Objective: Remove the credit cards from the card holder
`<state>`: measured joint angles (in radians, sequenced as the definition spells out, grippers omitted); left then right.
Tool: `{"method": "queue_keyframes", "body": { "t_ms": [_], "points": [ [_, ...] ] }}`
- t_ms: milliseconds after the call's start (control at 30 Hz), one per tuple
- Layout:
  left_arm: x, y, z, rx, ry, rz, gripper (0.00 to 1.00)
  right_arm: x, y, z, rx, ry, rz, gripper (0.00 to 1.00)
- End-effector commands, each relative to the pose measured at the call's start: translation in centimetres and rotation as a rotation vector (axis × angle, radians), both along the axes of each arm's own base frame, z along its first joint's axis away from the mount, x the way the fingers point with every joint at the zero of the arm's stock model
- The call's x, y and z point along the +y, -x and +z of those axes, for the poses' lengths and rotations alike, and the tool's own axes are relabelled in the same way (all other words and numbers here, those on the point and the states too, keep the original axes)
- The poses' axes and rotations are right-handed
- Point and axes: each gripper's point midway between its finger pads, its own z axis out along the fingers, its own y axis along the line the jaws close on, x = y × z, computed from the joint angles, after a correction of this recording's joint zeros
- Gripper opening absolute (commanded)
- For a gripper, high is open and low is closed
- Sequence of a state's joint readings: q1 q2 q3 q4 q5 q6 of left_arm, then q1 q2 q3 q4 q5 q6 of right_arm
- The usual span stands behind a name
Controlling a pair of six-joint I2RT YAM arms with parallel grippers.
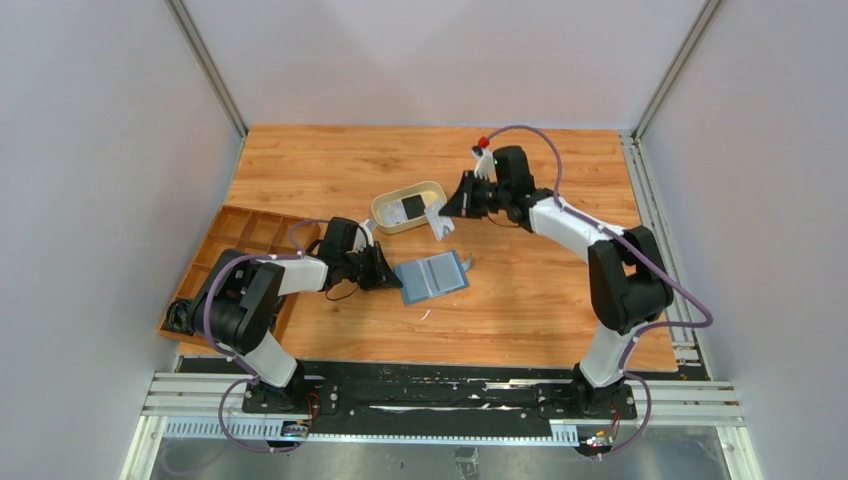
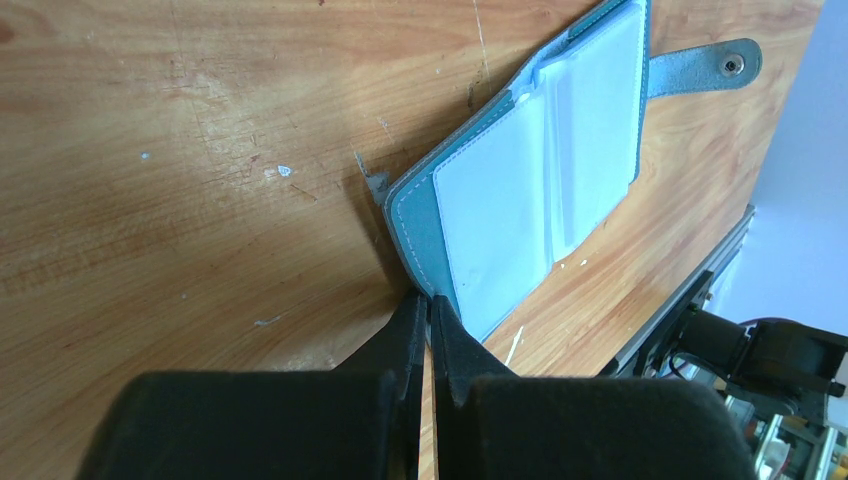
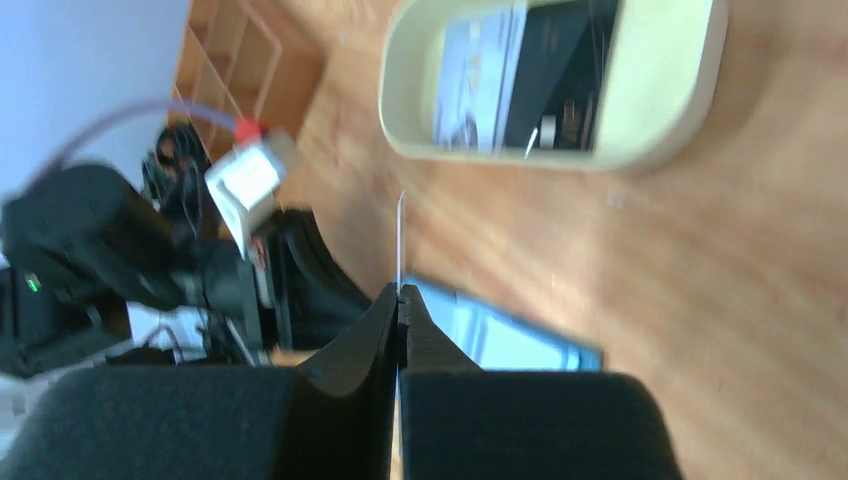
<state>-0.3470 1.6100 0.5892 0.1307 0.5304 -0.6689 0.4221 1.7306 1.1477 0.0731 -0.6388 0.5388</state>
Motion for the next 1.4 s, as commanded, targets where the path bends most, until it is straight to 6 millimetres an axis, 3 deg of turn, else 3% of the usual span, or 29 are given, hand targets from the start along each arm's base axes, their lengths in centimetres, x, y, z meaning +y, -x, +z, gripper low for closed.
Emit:
{"method": "queue_keyframes", "body": {
  "t_ms": [0,200,400,567,800,1367],
  "points": [
    [3.7,3.5,-5.2,0.155,-0.21,0.042,0.0,1.5,-4.7,0.5,0.037,0.011,-0.093,0.0],
    [4.0,3.6,-5.0,0.147,-0.221,0.05,0.0,5.1,-8.3,0.6,0.07,-0.059,-0.161,0.0],
    [4.1,3.7,-4.9,0.143,-0.225,0.05,0.0,9.4,-9.7,-0.1,0.065,-0.067,-0.141,0.0],
    [4.2,4.0,-5.0,0.144,-0.223,0.054,0.0,11.8,-10.1,-0.9,0.068,-0.078,-0.137,0.0],
    [4.4,4.1,-5.0,0.139,-0.229,0.054,0.0,13.2,-10.4,-2.6,0.09,-0.076,-0.135,0.0],
    [4.4,4.2,-5.2,0.145,-0.232,0.053,0.0,14.3,-9.7,-7.0,0.13,-0.008,-0.119,0.0]
  ]
}}
